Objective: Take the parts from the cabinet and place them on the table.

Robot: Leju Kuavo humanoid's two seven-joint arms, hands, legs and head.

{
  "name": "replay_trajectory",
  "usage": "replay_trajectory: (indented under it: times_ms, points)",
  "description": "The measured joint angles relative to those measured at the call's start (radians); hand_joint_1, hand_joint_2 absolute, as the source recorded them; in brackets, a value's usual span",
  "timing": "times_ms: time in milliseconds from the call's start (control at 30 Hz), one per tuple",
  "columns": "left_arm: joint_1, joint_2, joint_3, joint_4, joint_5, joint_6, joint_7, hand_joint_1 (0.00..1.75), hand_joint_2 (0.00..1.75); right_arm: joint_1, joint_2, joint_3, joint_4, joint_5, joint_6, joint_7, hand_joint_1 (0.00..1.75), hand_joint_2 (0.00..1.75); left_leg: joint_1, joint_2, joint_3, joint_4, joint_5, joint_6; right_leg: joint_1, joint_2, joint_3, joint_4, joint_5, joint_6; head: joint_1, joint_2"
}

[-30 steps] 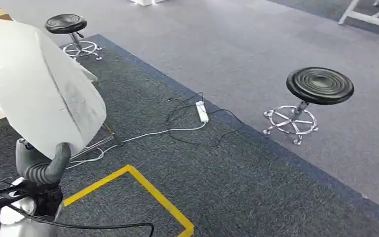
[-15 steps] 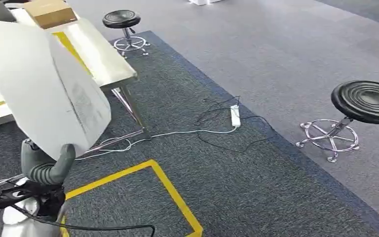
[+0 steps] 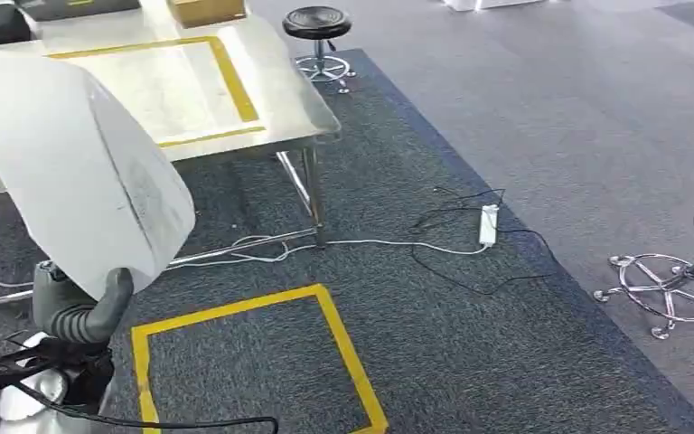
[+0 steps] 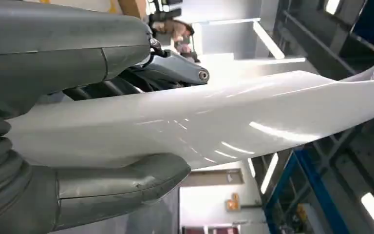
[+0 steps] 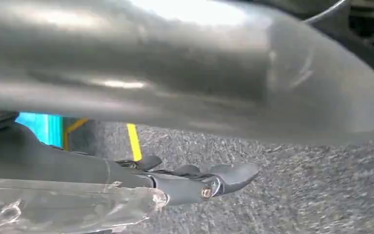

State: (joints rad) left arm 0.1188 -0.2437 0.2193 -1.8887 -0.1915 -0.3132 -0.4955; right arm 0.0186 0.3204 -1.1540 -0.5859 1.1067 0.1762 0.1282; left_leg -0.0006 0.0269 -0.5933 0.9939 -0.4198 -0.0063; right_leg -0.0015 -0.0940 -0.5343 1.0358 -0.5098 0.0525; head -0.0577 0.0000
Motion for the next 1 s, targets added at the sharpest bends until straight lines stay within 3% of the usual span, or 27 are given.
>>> replay_trajectory:
  times_ms: [33,67,100,133,167,200,267,300,333,400,433,467,500,533,567,633,667,700,767,800,833,867,967,1000]
  points:
    - [-0.003,-0.002,0.001,0.000,0.000,0.000,0.000,1.75,1.75,0.000,0.000,0.000,0.000,0.000,0.001,0.000,0.00,0.00,0.002,-0.012,0.000,0.000,0.001,0.007,-0.003,0.051,-0.027,0.059,-0.036,0.002,0.005,0.000]
    - [-0.005,-0.004,0.000,0.000,-0.002,0.000,0.000,1.75,1.75,0.002,0.000,0.000,0.000,0.000,0.000,0.000,0.00,0.00,0.002,-0.023,-0.001,0.000,0.002,0.011,-0.003,0.074,-0.066,0.139,-0.074,0.004,0.007,0.000]
    - [-0.004,-0.006,0.001,0.000,-0.002,0.001,0.000,1.75,1.75,0.002,0.000,-0.001,0.000,0.000,0.000,0.000,0.00,0.00,0.002,-0.039,-0.001,0.000,0.002,0.012,-0.003,0.086,-0.112,0.227,-0.106,0.005,0.009,0.000]
    - [-0.004,-0.006,0.002,0.000,-0.003,0.003,0.000,1.75,1.75,0.002,0.000,-0.001,0.000,0.001,0.000,0.000,0.00,0.00,0.001,-0.052,-0.001,0.000,0.002,0.012,-0.001,0.090,-0.147,0.286,-0.121,0.004,0.008,0.000]
    - [-0.004,-0.006,0.002,0.000,-0.005,0.005,0.000,1.75,1.75,0.001,0.000,-0.001,0.000,0.002,0.000,0.000,0.00,0.00,0.001,-0.067,-0.001,0.001,0.002,0.012,-0.001,0.091,-0.163,0.303,-0.111,0.002,0.009,0.000]
    - [-0.004,-0.006,0.003,0.000,-0.006,0.006,0.000,1.75,1.75,0.001,0.000,-0.002,0.000,0.003,0.000,0.000,0.00,0.00,0.001,-0.082,0.001,0.001,0.002,0.012,-0.001,0.092,-0.158,0.276,-0.082,-0.001,0.008,0.000]
    - [-0.005,-0.006,0.003,0.000,-0.008,0.010,0.000,1.75,1.75,0.000,0.000,-0.002,0.000,0.004,0.000,0.000,0.00,0.00,0.002,-0.116,0.007,0.001,0.001,0.011,-0.002,0.110,-0.085,0.106,0.020,-0.010,0.009,0.000]
    - [-0.005,-0.006,0.003,0.000,-0.008,0.013,0.000,1.75,1.75,0.002,0.000,-0.002,0.000,0.005,0.000,0.000,0.00,0.00,0.003,-0.127,0.007,0.001,0.001,0.007,-0.006,0.149,-0.050,0.030,0.054,-0.012,0.009,0.000]
    - [-0.007,-0.006,0.003,0.000,-0.008,0.013,0.000,1.75,1.75,0.002,0.000,-0.002,0.000,0.006,0.000,-0.001,0.00,0.00,-0.004,-0.139,0.003,0.007,-0.001,0.001,-0.012,0.190,-0.038,-0.007,0.044,-0.014,0.009,0.000]
    - [-0.008,-0.007,0.003,0.000,-0.009,0.013,0.000,1.75,1.75,0.001,0.000,-0.003,0.000,0.008,0.000,-0.001,0.00,0.00,0.003,-0.157,-0.004,0.002,0.006,-0.011,-0.006,0.169,-0.036,-0.003,0.046,-0.018,0.008,0.000]
    - [-0.006,-0.006,0.005,0.000,-0.009,0.013,0.000,1.75,1.75,0.000,0.000,-0.003,0.000,0.008,0.000,-0.002,0.00,0.00,0.007,-0.169,-0.006,-0.002,0.010,-0.019,-0.003,0.159,-0.036,-0.002,0.048,-0.025,0.008,0.000]
    - [-0.006,-0.006,0.005,0.000,-0.009,0.014,0.000,1.75,1.75,-0.001,0.001,-0.003,0.000,0.009,0.000,-0.002,0.00,0.00,0.006,-0.179,-0.008,-0.003,0.011,-0.026,-0.009,0.146,-0.033,-0.011,0.053,-0.034,0.008,0.000]
    - [-0.004,-0.006,0.005,0.000,-0.009,0.015,0.000,1.75,1.75,0.000,0.002,-0.003,0.000,0.009,0.001,-0.002,0.00,0.00,0.003,-0.134,-0.010,0.007,0.001,-0.029,-0.010,0.131,-0.031,-0.016,0.057,-0.040,0.008,0.000]
    - [-0.009,-0.006,0.005,0.000,-0.009,0.015,0.000,1.75,1.75,0.000,0.002,-0.003,0.000,0.009,0.001,-0.003,0.00,0.00,0.000,-0.085,-0.030,0.048,-0.032,-0.034,-0.009,0.119,-0.030,-0.018,0.057,-0.047,-0.005,0.000]
    - [-0.012,-0.006,0.005,0.000,-0.009,0.015,0.000,1.75,1.75,0.002,0.002,-0.003,0.000,0.009,0.002,-0.003,0.00,0.00,0.001,-0.059,-0.064,0.118,-0.073,-0.039,-0.008,0.106,-0.031,-0.018,0.056,-0.048,-0.006,0.000]
    - [-0.011,-0.006,0.005,0.000,-0.009,0.015,0.000,1.75,1.75,0.002,0.002,-0.004,0.000,0.009,0.001,-0.003,0.00,0.00,0.002,-0.042,-0.140,0.274,-0.139,-0.045,-0.007,0.076,-0.033,-0.017,0.054,-0.051,-0.006,0.000]
    - [-0.009,-0.006,0.005,0.000,-0.009,0.015,0.000,1.75,1.75,0.001,0.002,-0.004,0.000,0.009,0.001,-0.003,0.00,0.00,0.003,-0.040,-0.158,0.308,-0.142,-0.047,-0.007,0.061,-0.033,-0.017,0.054,-0.051,-0.007,0.000]
    - [-0.009,-0.006,0.005,0.000,-0.009,0.014,0.000,1.75,1.75,0.001,0.002,-0.004,0.000,0.009,0.001,-0.003,0.00,0.00,0.003,-0.039,-0.148,0.292,-0.120,-0.048,-0.007,0.045,-0.032,-0.017,0.053,-0.050,-0.006,0.000]
    - [-0.009,-0.006,0.005,0.000,-0.009,0.013,0.000,1.75,1.75,0.000,0.002,-0.004,0.000,0.009,0.002,-0.003,0.00,0.00,0.003,-0.023,-0.069,0.148,-0.039,-0.045,-0.007,0.018,-0.026,-0.017,0.049,-0.045,-0.006,0.000]
    - [-0.010,-0.006,0.005,0.000,-0.009,0.013,0.000,1.75,1.75,0.000,0.002,-0.004,0.000,0.009,0.003,-0.003,0.00,0.00,0.002,0.009,-0.016,0.058,-0.005,-0.043,-0.007,0.006,-0.022,-0.017,0.046,-0.041,-0.007,0.000]
    - [-0.012,-0.006,0.005,0.000,-0.009,0.013,0.000,1.75,1.75,0.000,0.002,-0.004,0.000,0.010,0.003,-0.003,0.00,0.00,-0.004,0.063,0.018,0.002,-0.006,-0.041,0.003,-0.003,-0.019,-0.016,0.041,-0.034,-0.007,0.000]
    - [-0.014,-0.007,0.003,0.000,-0.010,0.013,0.000,1.75,1.75,0.001,0.002,-0.004,0.000,0.011,0.003,-0.003,0.00,0.00,-0.006,0.044,0.016,-0.004,-0.006,-0.025,0.005,-0.012,-0.018,-0.014,0.037,-0.029,-0.006,0.000]
    - [-0.009,-0.006,0.006,0.000,-0.012,0.013,0.002,1.75,1.75,-0.001,0.001,-0.004,0.000,0.017,0.004,-0.003,0.00,0.00,-0.006,0.006,0.011,-0.009,-0.003,-0.007,0.005,-0.048,-0.003,-0.023,0.035,-0.014,-0.005,0.000]
    - [-0.007,-0.007,0.005,-0.001,-0.012,0.015,0.003,1.75,1.75,-0.001,0.000,-0.004,0.000,0.019,0.004,-0.003,0.00,0.00,0.003,-0.005,0.015,-0.013,0.002,0.000,0.001,-0.026,-0.005,-0.019,0.027,-0.005,-0.004,0.000]
